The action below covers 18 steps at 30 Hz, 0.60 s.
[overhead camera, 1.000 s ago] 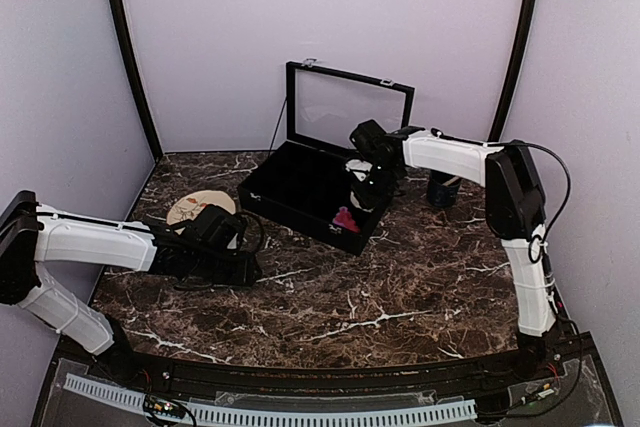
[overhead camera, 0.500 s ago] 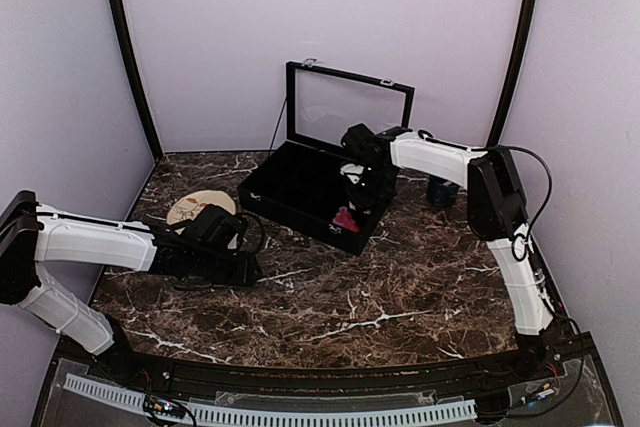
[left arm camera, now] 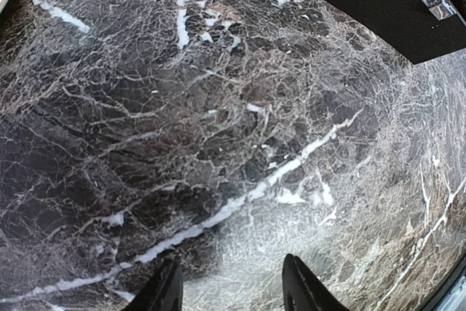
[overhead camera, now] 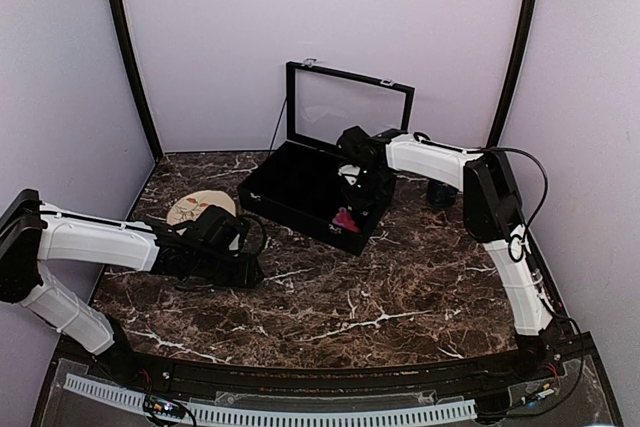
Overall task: Roll the socks
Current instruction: Place the sock in the storage box.
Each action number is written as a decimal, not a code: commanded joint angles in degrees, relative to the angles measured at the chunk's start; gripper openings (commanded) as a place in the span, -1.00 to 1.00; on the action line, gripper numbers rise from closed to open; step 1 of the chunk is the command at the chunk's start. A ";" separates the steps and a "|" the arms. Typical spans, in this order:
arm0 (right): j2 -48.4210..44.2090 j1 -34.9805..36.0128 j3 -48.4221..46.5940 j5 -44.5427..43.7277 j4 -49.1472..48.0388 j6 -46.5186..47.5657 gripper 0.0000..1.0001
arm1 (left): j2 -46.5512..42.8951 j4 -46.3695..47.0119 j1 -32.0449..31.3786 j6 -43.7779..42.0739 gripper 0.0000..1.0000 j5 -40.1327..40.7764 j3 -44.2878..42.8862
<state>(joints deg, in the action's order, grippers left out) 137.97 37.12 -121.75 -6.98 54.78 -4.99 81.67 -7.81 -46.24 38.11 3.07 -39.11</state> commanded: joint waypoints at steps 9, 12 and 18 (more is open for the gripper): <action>-2.10 -1.89 -2.53 -0.63 5.64 -2.63 -0.20 | -0.61 0.11 0.27 -1.29 -0.02 0.09 -1.75; -3.47 -1.97 -3.15 -0.45 5.66 -2.89 -0.19 | -0.70 0.20 0.27 -1.28 -0.02 0.33 -1.76; -6.49 -2.01 -2.27 -1.25 5.11 -3.43 -0.18 | -0.91 0.52 0.27 -0.89 -0.01 0.18 -1.76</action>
<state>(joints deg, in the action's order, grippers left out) 136.09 35.97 -123.57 -6.55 57.67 -7.11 81.65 -7.77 -46.24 37.67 3.03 -39.44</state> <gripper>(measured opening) 0.409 0.492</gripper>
